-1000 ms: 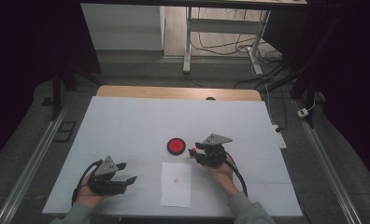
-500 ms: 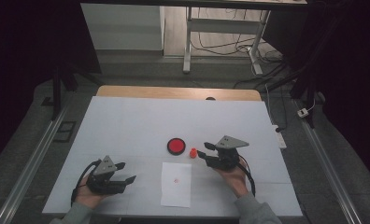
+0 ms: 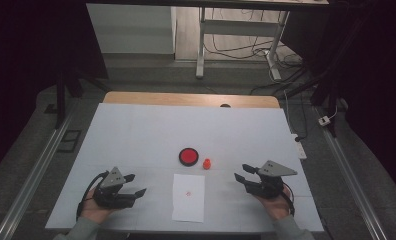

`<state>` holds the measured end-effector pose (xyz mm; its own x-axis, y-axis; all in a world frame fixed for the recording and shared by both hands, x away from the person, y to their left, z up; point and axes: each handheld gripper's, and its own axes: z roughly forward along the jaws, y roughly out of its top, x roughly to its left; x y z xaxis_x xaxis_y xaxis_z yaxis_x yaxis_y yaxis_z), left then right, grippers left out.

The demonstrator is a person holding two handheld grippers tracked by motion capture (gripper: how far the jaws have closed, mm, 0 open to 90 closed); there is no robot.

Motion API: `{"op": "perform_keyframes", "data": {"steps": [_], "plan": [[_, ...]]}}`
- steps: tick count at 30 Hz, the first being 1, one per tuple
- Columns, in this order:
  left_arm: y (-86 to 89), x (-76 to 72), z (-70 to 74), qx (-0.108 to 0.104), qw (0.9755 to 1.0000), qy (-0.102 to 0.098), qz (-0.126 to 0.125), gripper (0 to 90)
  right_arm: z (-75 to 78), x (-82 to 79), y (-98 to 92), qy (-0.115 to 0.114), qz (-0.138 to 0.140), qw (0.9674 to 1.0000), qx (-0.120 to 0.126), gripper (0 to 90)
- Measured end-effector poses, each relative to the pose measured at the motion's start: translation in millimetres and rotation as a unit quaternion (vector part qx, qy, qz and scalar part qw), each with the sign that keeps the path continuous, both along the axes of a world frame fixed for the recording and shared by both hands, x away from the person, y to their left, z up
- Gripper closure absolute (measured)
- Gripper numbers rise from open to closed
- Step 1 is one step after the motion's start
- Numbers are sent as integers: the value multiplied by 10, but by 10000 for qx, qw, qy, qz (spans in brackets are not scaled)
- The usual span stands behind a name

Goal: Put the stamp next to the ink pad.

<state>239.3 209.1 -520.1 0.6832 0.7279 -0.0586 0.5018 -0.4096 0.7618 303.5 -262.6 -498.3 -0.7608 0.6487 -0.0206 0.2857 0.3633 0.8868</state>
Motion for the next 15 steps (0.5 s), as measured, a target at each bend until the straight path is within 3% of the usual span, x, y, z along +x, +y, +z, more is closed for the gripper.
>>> {"op": "perform_keyframes", "data": {"steps": [7, 15], "plan": [[0, 3, 2, -19, 10000, 3, -10, 332, -38, -124, -305, 25, -213, 9998, -8, 508], [0, 5, -1, -19, 10000, 10, 6, 331, -68, -115, -325, 21, -151, 9998, -150, 512]]}}
